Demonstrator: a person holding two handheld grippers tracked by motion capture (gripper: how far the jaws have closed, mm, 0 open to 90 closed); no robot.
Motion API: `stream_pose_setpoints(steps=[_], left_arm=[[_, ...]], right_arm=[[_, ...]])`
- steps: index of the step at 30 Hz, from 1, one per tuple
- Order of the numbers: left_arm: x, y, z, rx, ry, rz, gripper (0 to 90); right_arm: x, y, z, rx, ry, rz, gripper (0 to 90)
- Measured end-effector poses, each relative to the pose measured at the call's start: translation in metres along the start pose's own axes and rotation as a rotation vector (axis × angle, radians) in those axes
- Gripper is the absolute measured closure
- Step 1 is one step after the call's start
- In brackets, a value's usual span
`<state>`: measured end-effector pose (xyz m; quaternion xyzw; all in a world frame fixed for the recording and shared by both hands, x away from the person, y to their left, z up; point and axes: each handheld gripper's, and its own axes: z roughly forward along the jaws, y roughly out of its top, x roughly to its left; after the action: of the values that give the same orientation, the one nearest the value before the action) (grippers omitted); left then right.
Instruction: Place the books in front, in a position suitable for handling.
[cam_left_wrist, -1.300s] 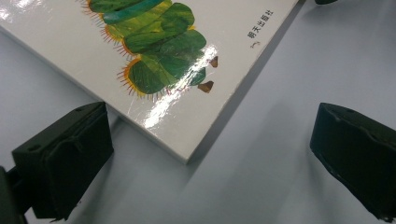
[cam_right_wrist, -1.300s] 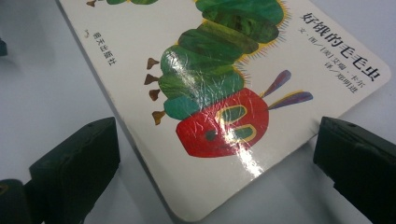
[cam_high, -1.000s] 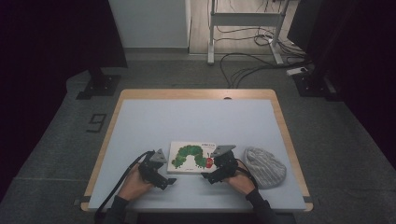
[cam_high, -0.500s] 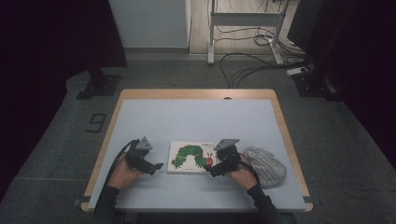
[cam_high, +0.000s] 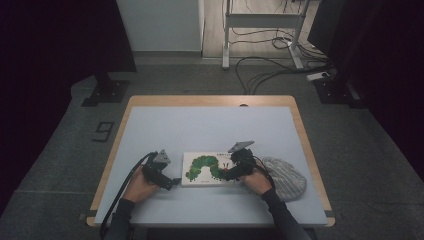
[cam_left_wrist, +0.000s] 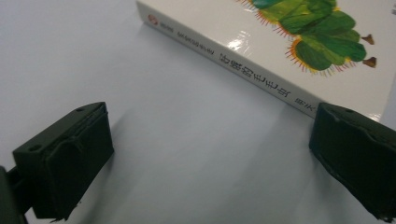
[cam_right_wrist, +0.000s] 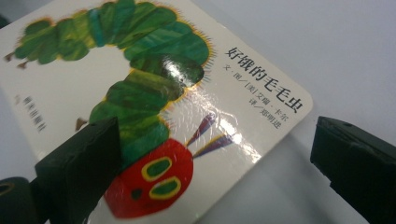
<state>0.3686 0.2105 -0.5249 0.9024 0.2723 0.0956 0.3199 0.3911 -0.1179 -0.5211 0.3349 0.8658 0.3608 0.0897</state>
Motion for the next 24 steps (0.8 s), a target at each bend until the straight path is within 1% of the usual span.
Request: stream_pose_setpoints(steps=[1,2,4,7,8,15,17,18,24], left_arm=[[-0.003,0.001,0.001,-0.006,-0.005,0.004,0.0],[-0.006,0.002,0.002,-0.010,-0.010,0.010,0.0],[-0.011,0.004,0.004,-0.013,-0.020,0.022,0.0],[-0.016,0.005,0.006,-0.011,-0.028,0.035,0.0],[-0.017,0.006,0.006,-0.012,-0.029,0.035,0.0],[-0.022,0.005,0.006,-0.014,-0.040,0.047,0.0],[-0.025,0.005,0.006,-0.012,-0.051,0.056,0.0],[-0.026,0.005,0.005,-0.011,-0.055,0.061,0.0],[-0.034,0.000,0.002,-0.017,-0.073,0.084,0.0]], right_arm=[[-0.003,0.001,0.003,0.001,0.014,0.024,1.6],[-0.003,0.001,0.003,0.001,0.014,0.024,1.6],[-0.006,0.003,0.006,-0.001,0.033,0.039,1.3],[-0.008,0.003,0.007,-0.004,0.027,0.046,0.5],[-0.009,0.003,0.008,-0.006,0.033,0.048,0.3],[-0.009,0.005,0.010,-0.002,0.045,0.035,0.0],[-0.009,0.007,0.012,-0.003,0.045,0.028,0.0],[-0.008,0.008,0.012,0.001,0.049,0.033,0.0],[-0.004,0.015,0.020,0.003,0.067,0.007,0.0]])
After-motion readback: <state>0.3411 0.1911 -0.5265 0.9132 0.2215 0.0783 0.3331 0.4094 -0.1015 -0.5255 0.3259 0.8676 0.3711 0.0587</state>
